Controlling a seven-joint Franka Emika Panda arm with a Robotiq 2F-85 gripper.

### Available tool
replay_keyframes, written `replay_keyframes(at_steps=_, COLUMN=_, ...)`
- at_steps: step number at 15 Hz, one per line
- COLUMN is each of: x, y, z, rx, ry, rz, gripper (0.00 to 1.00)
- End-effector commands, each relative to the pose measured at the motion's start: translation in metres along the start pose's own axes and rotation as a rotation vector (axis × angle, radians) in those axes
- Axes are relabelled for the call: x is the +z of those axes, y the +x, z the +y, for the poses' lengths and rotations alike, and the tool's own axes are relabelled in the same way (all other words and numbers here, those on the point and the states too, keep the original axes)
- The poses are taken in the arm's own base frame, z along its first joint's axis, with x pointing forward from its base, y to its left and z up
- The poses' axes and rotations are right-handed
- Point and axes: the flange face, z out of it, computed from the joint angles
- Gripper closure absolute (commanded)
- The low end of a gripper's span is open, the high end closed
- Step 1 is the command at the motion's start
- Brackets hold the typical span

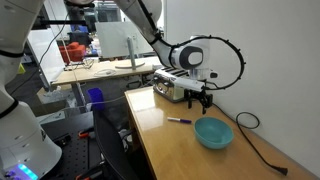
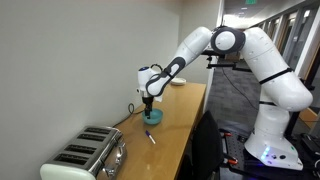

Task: Move the bowl backward

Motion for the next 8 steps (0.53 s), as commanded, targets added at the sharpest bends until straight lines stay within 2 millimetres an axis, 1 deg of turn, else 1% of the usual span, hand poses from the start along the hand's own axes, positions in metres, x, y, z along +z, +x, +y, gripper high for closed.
replay_keyframes(at_steps=1, x=-0.043, y=-0.031, z=-0.014, rx=0.048, ry=0.097, rz=-0.015, gripper=0.00)
replay_keyframes(at_steps=5, x=-0.098, y=-0.058, z=-0.026, rx=0.117, ry=0.132, rz=-0.015, gripper=0.00)
replay_keyframes(at_steps=8, x=-0.128, y=-0.069, z=-0.031, rx=0.122, ry=0.138, rz=0.011, gripper=0.00)
